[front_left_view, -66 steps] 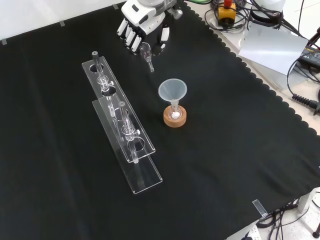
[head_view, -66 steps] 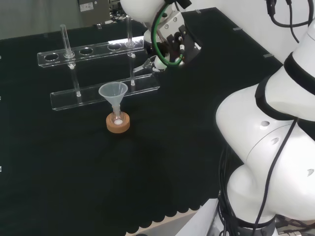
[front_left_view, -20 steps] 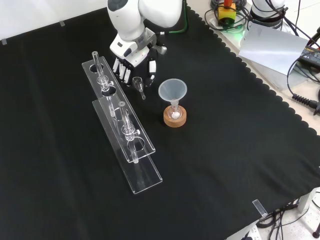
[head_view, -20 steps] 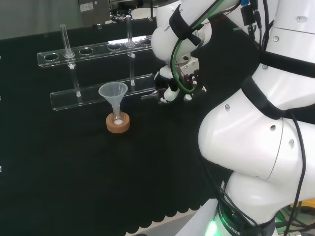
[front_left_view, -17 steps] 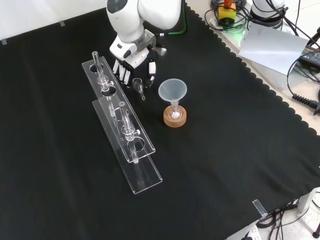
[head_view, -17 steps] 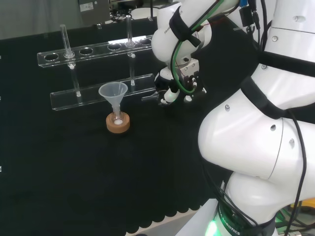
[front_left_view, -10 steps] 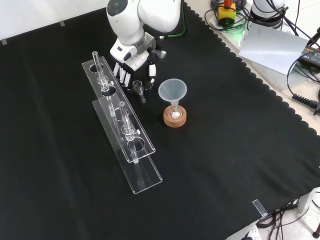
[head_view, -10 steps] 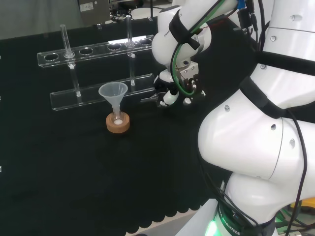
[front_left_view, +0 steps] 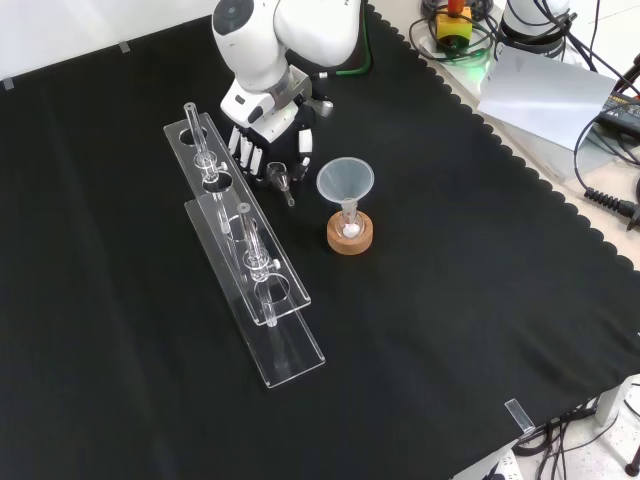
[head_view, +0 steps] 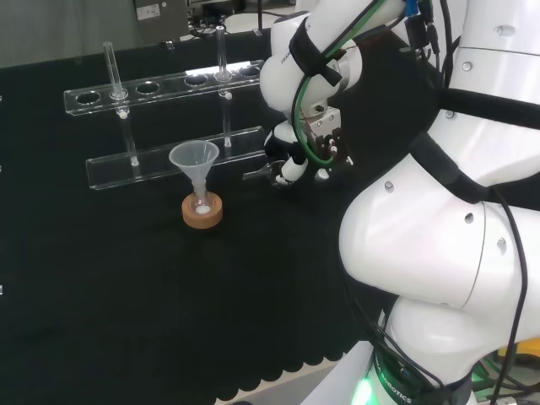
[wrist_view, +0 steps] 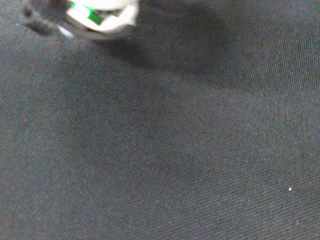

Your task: Put the weighing funnel back on the table.

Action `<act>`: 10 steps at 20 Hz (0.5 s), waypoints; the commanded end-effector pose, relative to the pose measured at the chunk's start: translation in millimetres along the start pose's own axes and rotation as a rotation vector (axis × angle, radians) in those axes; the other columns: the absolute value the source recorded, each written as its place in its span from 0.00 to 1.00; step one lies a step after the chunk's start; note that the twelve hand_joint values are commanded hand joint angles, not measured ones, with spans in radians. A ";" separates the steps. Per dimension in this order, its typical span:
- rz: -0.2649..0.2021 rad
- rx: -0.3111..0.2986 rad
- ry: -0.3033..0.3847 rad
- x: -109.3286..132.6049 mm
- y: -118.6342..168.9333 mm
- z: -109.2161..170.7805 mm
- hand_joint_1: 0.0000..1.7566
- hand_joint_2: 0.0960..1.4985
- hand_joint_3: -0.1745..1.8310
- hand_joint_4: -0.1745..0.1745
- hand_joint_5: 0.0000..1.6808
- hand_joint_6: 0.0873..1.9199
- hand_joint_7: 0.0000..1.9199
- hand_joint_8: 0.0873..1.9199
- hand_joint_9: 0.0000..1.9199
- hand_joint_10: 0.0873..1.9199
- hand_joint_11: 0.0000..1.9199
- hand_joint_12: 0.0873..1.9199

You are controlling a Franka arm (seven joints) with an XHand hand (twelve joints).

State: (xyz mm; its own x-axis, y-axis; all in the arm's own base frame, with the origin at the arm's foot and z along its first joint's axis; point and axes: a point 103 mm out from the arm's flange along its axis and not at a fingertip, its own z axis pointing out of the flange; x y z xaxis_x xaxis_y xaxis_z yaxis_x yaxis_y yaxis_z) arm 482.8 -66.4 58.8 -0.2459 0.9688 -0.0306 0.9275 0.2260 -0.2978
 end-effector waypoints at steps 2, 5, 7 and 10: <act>0.003 0.021 -0.016 -1.2 -3.1 1.0 0.56 0.58 0.27 0.59 0.48 0.47 0.32 0.37 0.48 0.26 0.31 0.62; 0.008 0.047 -0.025 -1.5 -4.0 0.2 0.53 0.46 0.40 0.46 0.36 0.41 0.27 0.37 0.42 0.28 0.23 0.66; 0.009 0.053 -0.026 -1.2 -5.4 -0.5 0.52 0.42 0.43 0.43 0.27 0.32 0.23 0.38 0.38 0.30 0.18 0.68; 0.007 0.063 -0.025 -0.1 -7.9 -3.2 0.51 0.40 0.44 0.40 0.19 0.15 0.19 0.39 0.34 0.33 0.15 0.70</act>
State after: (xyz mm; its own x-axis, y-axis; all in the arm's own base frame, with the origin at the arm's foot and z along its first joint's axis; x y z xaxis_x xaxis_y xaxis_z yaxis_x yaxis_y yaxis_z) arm 477.6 -66.9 59.9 -0.2516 0.9663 -0.0541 0.9132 0.2186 -0.3440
